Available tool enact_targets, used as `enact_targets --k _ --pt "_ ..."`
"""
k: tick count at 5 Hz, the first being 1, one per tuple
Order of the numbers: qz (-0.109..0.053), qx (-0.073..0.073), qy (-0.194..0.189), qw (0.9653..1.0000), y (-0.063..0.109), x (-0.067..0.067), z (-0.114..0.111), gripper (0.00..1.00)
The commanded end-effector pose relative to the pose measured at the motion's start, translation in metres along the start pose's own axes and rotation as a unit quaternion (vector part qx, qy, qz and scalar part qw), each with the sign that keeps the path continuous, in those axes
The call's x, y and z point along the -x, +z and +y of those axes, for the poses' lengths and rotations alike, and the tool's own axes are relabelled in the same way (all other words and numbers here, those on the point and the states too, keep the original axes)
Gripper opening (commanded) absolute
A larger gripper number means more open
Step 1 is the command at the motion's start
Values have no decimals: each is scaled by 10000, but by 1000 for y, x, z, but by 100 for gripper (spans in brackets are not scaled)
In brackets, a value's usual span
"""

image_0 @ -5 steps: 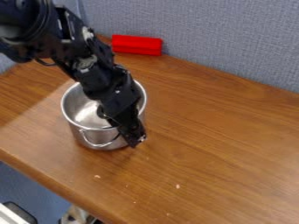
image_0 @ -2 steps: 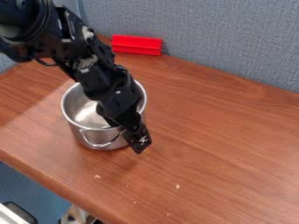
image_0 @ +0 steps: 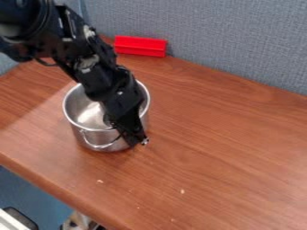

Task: Move the red object from the metal pot to the table

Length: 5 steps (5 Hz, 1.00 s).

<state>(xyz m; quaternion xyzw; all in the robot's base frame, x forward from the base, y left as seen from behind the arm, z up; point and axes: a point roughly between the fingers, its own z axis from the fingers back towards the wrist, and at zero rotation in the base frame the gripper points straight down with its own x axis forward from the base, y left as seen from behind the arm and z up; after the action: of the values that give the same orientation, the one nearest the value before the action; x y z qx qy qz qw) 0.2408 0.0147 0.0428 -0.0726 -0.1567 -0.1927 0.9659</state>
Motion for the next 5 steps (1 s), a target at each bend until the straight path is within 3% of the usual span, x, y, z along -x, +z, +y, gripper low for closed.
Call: enact_targets --k 1,2,3,4,5 --pt "-78 -31 133 9999 4 -4 5 100" --pt "-87 -13 191 9998 5 -4 5 100" --pt "-45 -27 204 9998 4 -2 6 0" --pt "-28 -1 222 9997 6 -2 6 0" --pt "-37 14 283 9996 7 -1 5 100"
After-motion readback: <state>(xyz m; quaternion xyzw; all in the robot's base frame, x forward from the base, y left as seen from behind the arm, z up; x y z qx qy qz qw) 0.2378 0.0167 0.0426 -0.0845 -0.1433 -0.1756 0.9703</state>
